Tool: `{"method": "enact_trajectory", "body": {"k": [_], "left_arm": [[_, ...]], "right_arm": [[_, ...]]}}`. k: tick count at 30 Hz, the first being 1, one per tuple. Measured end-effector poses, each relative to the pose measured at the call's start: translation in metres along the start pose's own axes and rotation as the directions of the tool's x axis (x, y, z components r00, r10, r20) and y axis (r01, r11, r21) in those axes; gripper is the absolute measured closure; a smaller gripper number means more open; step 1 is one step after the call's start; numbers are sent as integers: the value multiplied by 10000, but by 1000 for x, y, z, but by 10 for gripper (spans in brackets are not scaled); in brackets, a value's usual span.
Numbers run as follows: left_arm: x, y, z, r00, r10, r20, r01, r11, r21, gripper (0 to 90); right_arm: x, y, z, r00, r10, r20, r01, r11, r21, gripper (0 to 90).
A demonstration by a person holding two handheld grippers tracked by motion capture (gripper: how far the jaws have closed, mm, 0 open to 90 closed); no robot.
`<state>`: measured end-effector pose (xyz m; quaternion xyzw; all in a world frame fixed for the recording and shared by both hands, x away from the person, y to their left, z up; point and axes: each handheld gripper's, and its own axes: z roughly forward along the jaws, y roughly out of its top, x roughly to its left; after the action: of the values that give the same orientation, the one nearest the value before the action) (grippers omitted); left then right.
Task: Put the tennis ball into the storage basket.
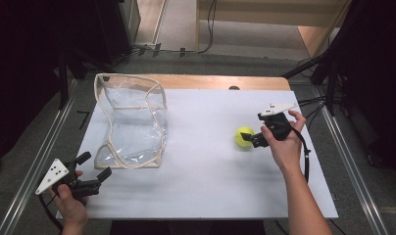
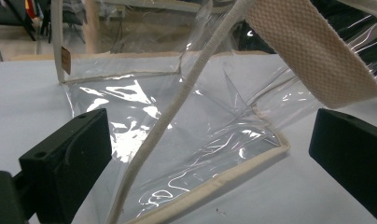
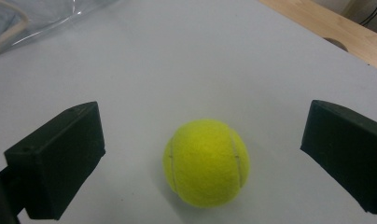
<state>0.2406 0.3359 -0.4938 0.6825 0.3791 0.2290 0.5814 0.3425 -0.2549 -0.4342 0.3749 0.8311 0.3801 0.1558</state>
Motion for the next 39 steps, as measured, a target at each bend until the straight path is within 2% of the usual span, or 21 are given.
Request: {"method": "enact_trajectory", "body": {"k": [4, 13, 17, 23, 24, 33, 39], "left_arm": [[0, 0, 0, 10000, 15, 43, -15, 10000, -14, 0], [0, 0, 0, 10000, -34, 14, 34, 10000, -46, 0], [0, 0, 0, 10000, -26, -14, 26, 10000, -24, 0], [0, 0, 0, 10000, 22, -6, -22, 10000, 21, 0], [0, 0, 0, 10000, 22, -4, -22, 10000, 21, 0], [0, 0, 0, 10000, -14, 6, 14, 10000, -8, 0], [0, 0, 0, 10000, -26, 9, 26, 10000, -8, 0]], "right_arm": [[-1, 1, 7, 10000, -50, -20, 50, 9994, 333, 0], [-7, 0, 16, 9998, 165, -59, -158, 9938, 1102, 0], [-9, 0, 21, 10000, 55, -73, -44, 9900, 1410, 0], [-8, 0, 30, 9998, -59, -181, 95, 9791, 2030, 0], [-8, 0, 33, 9996, -134, -240, 184, 9748, 2225, 0], [-8, 5, 40, 9981, -270, -549, 412, 9596, 2783, 0], [-4, 8, 49, 9969, -347, -701, 560, 9418, 3316, 0]]}}
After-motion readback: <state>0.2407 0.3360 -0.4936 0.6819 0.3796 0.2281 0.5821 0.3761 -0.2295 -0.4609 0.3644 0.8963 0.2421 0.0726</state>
